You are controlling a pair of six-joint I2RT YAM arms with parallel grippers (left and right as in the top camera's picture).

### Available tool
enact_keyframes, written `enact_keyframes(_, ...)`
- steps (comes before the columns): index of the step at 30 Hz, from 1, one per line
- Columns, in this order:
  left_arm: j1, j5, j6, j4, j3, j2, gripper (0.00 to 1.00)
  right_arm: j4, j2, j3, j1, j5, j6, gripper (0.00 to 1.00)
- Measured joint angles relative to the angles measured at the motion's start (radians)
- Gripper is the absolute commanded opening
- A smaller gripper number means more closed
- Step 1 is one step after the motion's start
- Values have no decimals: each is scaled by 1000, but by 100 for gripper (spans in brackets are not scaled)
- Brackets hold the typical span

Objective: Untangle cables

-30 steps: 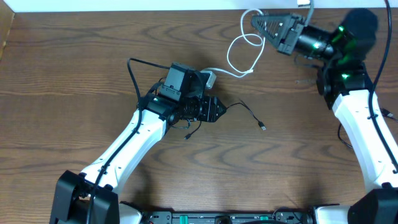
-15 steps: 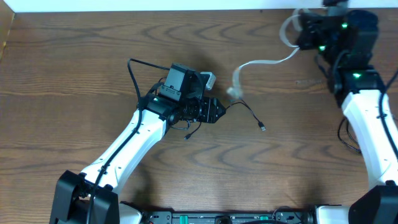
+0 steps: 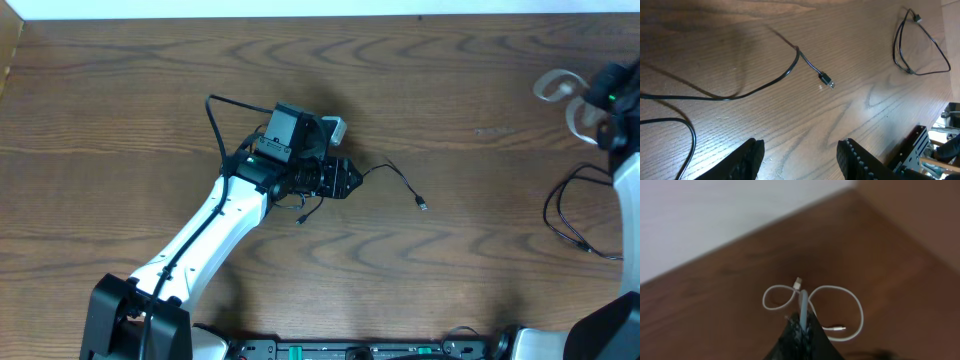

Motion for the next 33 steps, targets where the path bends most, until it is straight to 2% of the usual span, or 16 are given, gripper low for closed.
enact_keyframes(9, 0, 0, 0, -3, 0, 0, 52, -94, 13, 1, -162, 94, -2, 3)
enact_keyframes(12, 0, 0, 0, -3, 0, 0, 52, -111, 29, 1, -185, 80, 0, 34)
enact_keyframes(13, 0, 0, 0, -3, 0, 0, 52, -114, 32, 1, -190, 71, 3, 41)
enact_keyframes(15, 0, 0, 0, -3, 0, 0, 52, -117, 36, 1, -197, 27, 0, 47)
enact_keyframes(23, 0, 0, 0, -7, 0, 0, 52, -122, 54, 1, -198, -188, -4, 48)
enact_keyframes(33, 0, -31, 0, -16, 0, 0, 52, -237, 149, 1, -161, -492, -3, 51)
